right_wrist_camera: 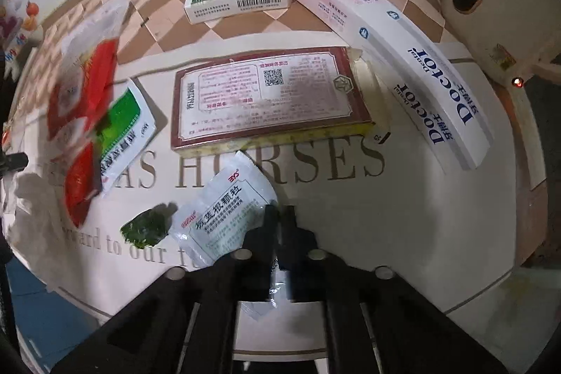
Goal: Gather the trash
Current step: 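Grasp the clear plastic wrapper with the left tool while the right tool grasps the paper sachet, then carry wrapper and sachet to the floor bin and open both tools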
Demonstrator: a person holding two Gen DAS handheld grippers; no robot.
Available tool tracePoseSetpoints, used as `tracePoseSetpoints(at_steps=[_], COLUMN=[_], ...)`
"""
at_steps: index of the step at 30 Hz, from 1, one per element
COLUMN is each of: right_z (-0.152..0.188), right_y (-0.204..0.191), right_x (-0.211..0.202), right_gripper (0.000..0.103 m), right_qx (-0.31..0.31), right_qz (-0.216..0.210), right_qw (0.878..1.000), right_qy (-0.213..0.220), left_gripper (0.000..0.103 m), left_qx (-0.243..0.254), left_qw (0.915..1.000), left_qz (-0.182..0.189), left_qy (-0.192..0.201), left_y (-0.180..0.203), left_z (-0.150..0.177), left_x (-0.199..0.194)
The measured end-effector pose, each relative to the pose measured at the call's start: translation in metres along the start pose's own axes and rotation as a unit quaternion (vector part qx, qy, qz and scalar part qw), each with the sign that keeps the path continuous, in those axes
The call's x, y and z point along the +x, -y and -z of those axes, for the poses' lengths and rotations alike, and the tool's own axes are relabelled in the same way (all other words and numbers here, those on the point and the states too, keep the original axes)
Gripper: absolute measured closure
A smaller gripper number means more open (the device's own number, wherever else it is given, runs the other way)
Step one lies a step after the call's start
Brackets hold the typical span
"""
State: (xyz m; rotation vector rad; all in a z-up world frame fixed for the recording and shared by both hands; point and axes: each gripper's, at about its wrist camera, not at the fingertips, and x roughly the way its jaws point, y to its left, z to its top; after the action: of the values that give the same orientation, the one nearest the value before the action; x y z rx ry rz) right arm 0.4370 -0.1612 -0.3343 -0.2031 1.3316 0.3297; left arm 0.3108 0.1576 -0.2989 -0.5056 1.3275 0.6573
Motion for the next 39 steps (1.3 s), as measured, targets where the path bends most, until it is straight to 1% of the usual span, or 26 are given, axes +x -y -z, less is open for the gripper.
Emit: tracePoseSetpoints(at_steps=[1, 3, 5, 7, 8, 9, 12, 13, 14, 17, 18, 20, 22, 25, 26, 27, 29, 30, 32, 33, 34, 35, 36, 37, 38, 39], right_z=[0.001, 0.003, 0.004, 0.007, 0.009, 0.01, 0.021, 0.028, 0.037, 0.068, 0.084, 0.109, 0.144, 0.187, 0.203, 0.221, 0.252, 0.264, 0.293, 0.303, 0.317, 0.327, 0.338, 0.346, 0.357, 0.363], right_y=[0.003, 0.007, 0.013, 0.015, 0.015, 0.016, 0.015, 0.012, 0.005, -0.004, -0.013, -0.022, -0.037, -0.048, -0.053, -0.058, -0.064, -0.066, -0.07, -0.07, -0.071, -0.071, -0.07, -0.069, -0.066, -0.065], right_x=[-0.001, -0.007, -0.019, -0.031, -0.04, -0.048, -0.079, -0.089, -0.112, -0.14, -0.149, -0.159, -0.161, -0.147, -0.135, -0.118, -0.076, -0.058, -0.003, 0.019, 0.055, 0.079, 0.11, 0.135, 0.178, 0.202], right_gripper=[0.102, 0.102, 0.103, 0.103, 0.103, 0.103, 0.103, 0.103, 0.103, 0.103, 0.103, 0.103, 0.103, 0.103, 0.103, 0.103, 0.103, 0.103, 0.103, 0.103, 0.103, 0.103, 0.103, 0.103, 0.103, 0.103], right_qx=[0.008, 0.02, 0.035, 0.047, 0.053, 0.056, 0.069, 0.071, 0.074, 0.08, 0.082, 0.079, 0.082, 0.092, 0.092, 0.092, 0.093, 0.094, 0.094, 0.096, 0.101, 0.103, 0.107, 0.111, 0.119, 0.122], right_qz=[-0.011, -0.024, -0.04, -0.053, -0.057, -0.057, -0.066, -0.068, -0.069, -0.074, -0.079, -0.079, -0.081, -0.081, -0.08, -0.076, -0.073, -0.072, -0.067, -0.066, -0.067, -0.066, -0.064, -0.063, -0.063, -0.064], right_qw=[1.0, 0.999, 0.998, 0.996, 0.995, 0.995, 0.992, 0.991, 0.99, 0.988, 0.987, 0.987, 0.987, 0.988, 0.99, 0.991, 0.993, 0.993, 0.992, 0.992, 0.99, 0.988, 0.987, 0.985, 0.982, 0.981], right_qy=[0.004, 0.014, 0.031, 0.048, 0.057, 0.064, 0.084, 0.092, 0.099, 0.111, 0.115, 0.117, 0.113, 0.091, 0.076, 0.056, 0.013, -0.002, -0.041, -0.055, -0.076, -0.089, -0.103, -0.114, -0.131, -0.139], left_gripper=[0.101, 0.101, 0.101, 0.101, 0.101, 0.101, 0.101, 0.101, 0.101, 0.101, 0.101, 0.101, 0.101, 0.101, 0.101, 0.101, 0.1, 0.1, 0.1, 0.1, 0.1, 0.1, 0.1, 0.1, 0.1, 0.1], left_qx=[0.001, 0.01, 0.015, 0.024, 0.026, 0.033, 0.05, 0.055, 0.058, 0.07, 0.075, 0.083, 0.092, 0.103, 0.105, 0.104, 0.104, 0.1, 0.095, 0.093, 0.088, 0.084, 0.081, 0.078, 0.076, 0.076], left_qw=[1.0, 0.9992, 0.9981, 0.9957, 0.9948, 0.993, 0.9887, 0.9877, 0.9871, 0.985, 0.9842, 0.9833, 0.9834, 0.9852, 0.9855, 0.985, 0.981, 0.9778, 0.9694, 0.9653, 0.96, 0.9564, 0.9475, 0.9426, 0.9393, 0.932], left_qz=[0.001, 0.005, 0.013, 0.025, 0.029, 0.039, 0.058, 0.067, 0.074, 0.094, 0.101, 0.112, 0.123, 0.13, 0.132, 0.137, 0.15, 0.155, 0.171, 0.178, 0.183, 0.189, 0.203, 0.208, 0.211, 0.218], left_qy=[0.008, 0.038, 0.058, 0.086, 0.093, 0.107, 0.129, 0.13, 0.129, 0.126, 0.125, 0.117, 0.095, 0.046, 0.02, -0.012, -0.065, -0.099, -0.148, -0.167, -0.193, -0.206, -0.233, -0.25, -0.26, -0.28], left_y=[-0.002, -0.008, 0.003, -0.005, 0.001, -0.005, -0.017, -0.021, -0.027, -0.044, -0.053, -0.065, -0.081, -0.092, -0.095, -0.097, -0.097, -0.095, -0.087, -0.083, -0.078, -0.074, -0.066, -0.059, -0.055, -0.048], left_z=[0.001, 0.005, 0.001, 0.01, 0.011, 0.018, 0.041, 0.048, 0.054, 0.086, 0.099, 0.124, 0.151, 0.18, 0.19, 0.2, 0.219, 0.231, 0.248, 0.255, 0.264, 0.271, 0.281, 0.288, 0.292, 0.301], left_x=[-0.008, -0.035, -0.049, -0.072, -0.079, -0.092, -0.112, -0.115, -0.117, -0.123, -0.124, -0.122, -0.108, -0.07, -0.048, -0.02, 0.031, 0.072, 0.138, 0.167, 0.208, 0.233, 0.28, 0.314, 0.338, 0.377])
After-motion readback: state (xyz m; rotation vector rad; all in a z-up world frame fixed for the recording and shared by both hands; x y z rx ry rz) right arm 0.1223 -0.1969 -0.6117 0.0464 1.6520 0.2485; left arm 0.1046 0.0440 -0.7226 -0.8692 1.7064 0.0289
